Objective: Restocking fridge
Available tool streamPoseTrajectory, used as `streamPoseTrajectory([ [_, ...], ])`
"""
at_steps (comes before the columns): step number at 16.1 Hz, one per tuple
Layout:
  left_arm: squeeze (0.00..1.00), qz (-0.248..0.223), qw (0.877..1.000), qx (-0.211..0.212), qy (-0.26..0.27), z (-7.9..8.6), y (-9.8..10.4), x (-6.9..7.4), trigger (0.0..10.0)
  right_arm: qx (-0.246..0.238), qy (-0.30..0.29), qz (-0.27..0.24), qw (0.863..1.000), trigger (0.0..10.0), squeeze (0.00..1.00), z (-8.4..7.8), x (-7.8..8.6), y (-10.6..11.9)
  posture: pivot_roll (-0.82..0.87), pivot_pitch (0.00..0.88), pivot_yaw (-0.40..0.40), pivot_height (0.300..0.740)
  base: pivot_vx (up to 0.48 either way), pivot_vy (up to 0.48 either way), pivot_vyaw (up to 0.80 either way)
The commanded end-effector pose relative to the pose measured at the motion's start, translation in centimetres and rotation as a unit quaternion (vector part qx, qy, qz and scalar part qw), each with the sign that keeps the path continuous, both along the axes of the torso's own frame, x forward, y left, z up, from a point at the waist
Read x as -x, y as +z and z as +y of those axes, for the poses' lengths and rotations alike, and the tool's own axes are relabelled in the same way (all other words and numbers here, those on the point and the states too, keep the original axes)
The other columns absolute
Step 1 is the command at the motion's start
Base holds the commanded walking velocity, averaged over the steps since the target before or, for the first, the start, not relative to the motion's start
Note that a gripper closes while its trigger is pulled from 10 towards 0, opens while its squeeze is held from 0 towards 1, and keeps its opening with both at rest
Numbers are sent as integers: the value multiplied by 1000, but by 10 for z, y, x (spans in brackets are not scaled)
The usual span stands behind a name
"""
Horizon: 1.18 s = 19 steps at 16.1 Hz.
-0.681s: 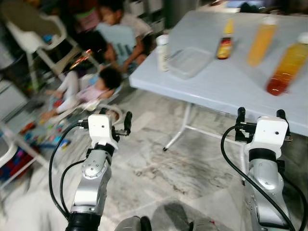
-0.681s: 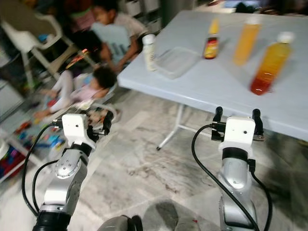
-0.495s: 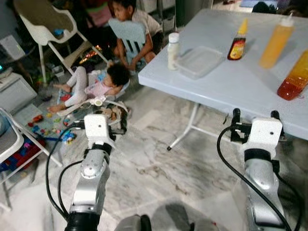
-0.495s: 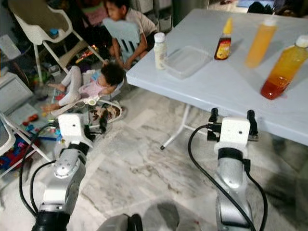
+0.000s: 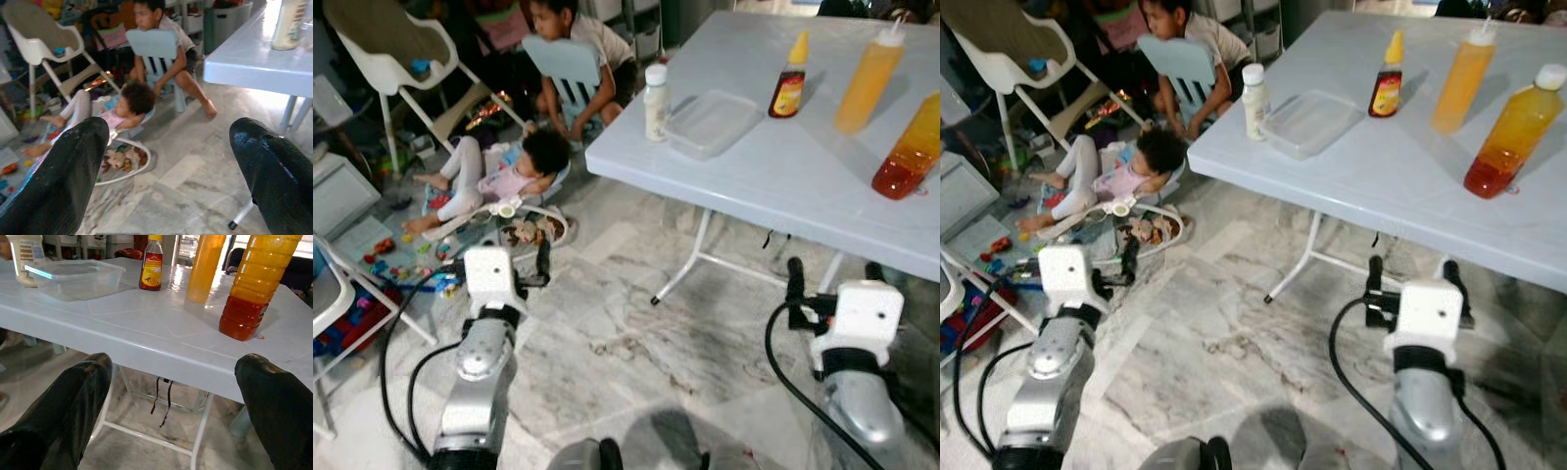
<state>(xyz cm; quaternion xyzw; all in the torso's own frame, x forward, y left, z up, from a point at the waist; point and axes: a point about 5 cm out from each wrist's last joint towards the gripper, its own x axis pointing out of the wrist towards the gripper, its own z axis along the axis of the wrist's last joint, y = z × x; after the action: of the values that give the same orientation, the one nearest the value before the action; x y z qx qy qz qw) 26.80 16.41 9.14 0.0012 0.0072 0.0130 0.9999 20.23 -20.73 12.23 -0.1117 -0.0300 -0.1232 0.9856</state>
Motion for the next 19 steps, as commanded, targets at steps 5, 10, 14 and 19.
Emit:
streamPoseTrajectory([
  [5,0,-30,998,27,-51,-15,21,-12,10000,7,15,-58,998,10000,0,5,-25,29,-153,90,166,740,0,0,0],
  [10,0,-15,996,38,-74,-23,15,-4,10000,-15,16,-38,999,10000,0,15,-15,22,-161,95,155,740,0,0,-783],
  [14,0,-12,994,49,-101,-28,19,-2,10000,-20,10,-47,999,10000,0,15,-21,27,-159,106,162,740,0,0,-744],
  [19,0,-9,991,56,-119,-34,21,1,10000,-19,3,-43,999,10000,0,11,-18,27,-165,125,169,740,0,0,-186],
])
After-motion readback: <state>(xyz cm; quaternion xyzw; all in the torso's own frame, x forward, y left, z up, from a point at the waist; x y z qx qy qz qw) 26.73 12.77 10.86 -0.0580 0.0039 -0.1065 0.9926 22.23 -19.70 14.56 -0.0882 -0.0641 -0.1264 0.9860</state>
